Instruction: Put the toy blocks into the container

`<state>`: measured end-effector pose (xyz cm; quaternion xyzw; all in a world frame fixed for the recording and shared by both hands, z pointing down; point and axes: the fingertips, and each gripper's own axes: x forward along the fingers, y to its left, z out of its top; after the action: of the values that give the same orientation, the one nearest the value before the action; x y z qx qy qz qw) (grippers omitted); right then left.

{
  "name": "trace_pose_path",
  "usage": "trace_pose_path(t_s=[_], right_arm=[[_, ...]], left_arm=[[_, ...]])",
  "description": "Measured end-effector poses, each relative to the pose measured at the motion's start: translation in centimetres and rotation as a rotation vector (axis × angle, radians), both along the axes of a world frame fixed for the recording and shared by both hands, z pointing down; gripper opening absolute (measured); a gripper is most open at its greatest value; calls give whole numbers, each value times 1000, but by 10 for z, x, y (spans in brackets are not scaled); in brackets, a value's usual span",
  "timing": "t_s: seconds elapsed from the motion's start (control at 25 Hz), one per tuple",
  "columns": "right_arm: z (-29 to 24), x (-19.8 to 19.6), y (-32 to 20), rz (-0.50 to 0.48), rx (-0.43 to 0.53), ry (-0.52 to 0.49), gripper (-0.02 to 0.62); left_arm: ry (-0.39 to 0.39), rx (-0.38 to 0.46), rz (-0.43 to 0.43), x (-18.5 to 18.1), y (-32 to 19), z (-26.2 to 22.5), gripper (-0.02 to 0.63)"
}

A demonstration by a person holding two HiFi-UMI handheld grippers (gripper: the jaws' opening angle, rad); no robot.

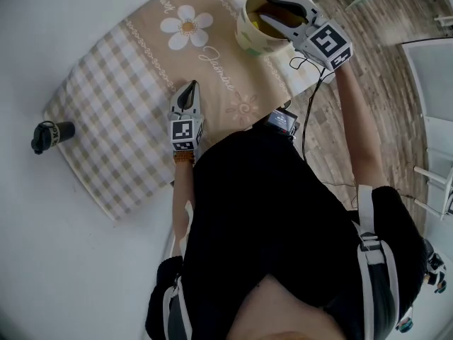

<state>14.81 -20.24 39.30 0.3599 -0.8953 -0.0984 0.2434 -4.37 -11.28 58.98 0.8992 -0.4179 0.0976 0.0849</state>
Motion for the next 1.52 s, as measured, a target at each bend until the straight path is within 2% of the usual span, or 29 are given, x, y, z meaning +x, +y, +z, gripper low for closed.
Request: trace_pose_path(t_s=[0.2, 0.36, 0.52, 0.56, 0.64, 0.76, 0.92, 1.16, 1.52], right_arm=[[-38, -39, 27, -75, 142, -195, 144], [-27, -75, 54, -149, 163, -259, 119], [25, -97, 72, -152, 52, -244, 103], [39, -101, 74, -134, 13, -270, 93], [67, -108, 77, -95, -80, -345, 24], [112, -114, 80, -39, -176, -364, 6], [159, -111, 76, 59, -240, -326, 5], [189, -113, 78, 84, -316, -371, 5], [206, -109, 88, 107, -331, -394, 3]], left_arm=[[-3, -10, -1, -1, 1, 2, 14], [-8, -17, -2, -2, 1, 4, 14], [-8, -22, 0, -1, 0, 4, 14], [-8, -23, -1, -1, 0, 5, 14], [-9, -24, 0, -1, 0, 5, 14], [-10, -26, -1, -1, -1, 5, 14], [-10, -25, 0, -1, -1, 5, 14], [-12, -24, -1, -1, 1, 5, 14], [-15, -26, 0, -1, -1, 6, 14]])
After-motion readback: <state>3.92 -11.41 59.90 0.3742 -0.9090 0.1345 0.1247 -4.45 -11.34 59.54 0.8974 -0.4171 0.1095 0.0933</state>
